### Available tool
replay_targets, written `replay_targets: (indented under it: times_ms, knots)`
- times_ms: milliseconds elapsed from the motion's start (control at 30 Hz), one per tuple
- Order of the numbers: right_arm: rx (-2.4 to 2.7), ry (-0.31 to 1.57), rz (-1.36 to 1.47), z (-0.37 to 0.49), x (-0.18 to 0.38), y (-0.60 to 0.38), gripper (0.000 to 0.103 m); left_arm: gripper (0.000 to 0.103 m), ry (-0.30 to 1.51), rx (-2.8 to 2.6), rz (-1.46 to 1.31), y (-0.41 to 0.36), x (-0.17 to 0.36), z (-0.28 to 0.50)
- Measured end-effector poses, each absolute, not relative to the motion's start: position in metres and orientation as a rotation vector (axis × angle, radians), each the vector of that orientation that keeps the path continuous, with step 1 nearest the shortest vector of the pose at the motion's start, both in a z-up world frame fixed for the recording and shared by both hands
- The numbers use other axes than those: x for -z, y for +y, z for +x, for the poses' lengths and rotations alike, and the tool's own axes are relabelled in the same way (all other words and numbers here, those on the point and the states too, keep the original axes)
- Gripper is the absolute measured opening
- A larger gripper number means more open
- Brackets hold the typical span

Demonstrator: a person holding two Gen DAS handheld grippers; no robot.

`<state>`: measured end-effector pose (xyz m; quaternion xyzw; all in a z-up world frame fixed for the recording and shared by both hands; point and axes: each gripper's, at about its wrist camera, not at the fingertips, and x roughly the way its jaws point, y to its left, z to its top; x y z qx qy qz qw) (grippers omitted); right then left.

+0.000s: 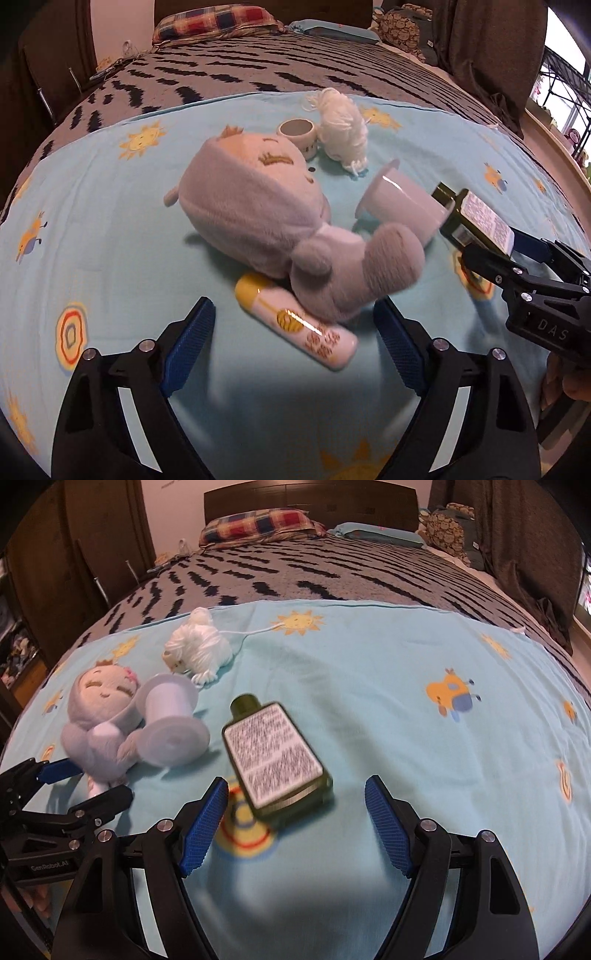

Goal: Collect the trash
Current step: 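Grasp the yellow-capped tube with the left tool while the right tool grasps the green bottle, then carry the tube and green bottle off the bed down to the bin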

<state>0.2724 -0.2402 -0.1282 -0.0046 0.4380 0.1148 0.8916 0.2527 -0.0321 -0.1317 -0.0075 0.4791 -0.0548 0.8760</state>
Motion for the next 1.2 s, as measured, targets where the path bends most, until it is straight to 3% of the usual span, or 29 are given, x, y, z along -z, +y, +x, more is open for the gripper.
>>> replay_targets:
  times_ms: [167, 267, 367, 500, 867, 967, 1200]
  knots:
    - [-0.242, 0.906, -0.025, 0.283, 0.128, -0.235, 0.075, 0.071, 1.014, 0.134, 0.008, -0.028, 0.131, 0.258]
    - [-0.252, 0.906, -0.027, 0.285, 0.128, -0.232, 0.067, 0.059, 1.019, 0.160, 0.031, -0.027, 0.130, 0.255]
    - [-0.258, 0.905, -0.039, 0.285, 0.128, -0.229, 0.051, 0.050, 1.025, 0.171, 0.024, -0.020, 0.130, 0.253]
    - [-0.254, 0.909, -0.030, 0.279, 0.128, -0.229, 0.048, 0.041, 1.028, 0.175, 0.017, -0.014, 0.129, 0.246]
    - [-0.252, 0.905, -0.056, 0.268, 0.130, -0.226, 0.045, 0.040, 1.004, 0.145, 0.071, -0.020, 0.133, 0.227]
    - [-0.263, 0.912, -0.063, 0.265, 0.130, -0.226, 0.045, 0.030, 1.017, 0.151, 0.086, -0.024, 0.132, 0.220]
    - [-0.274, 0.922, -0.079, 0.244, 0.131, -0.229, 0.045, 0.021, 1.002, 0.179, 0.125, -0.028, 0.133, 0.196]
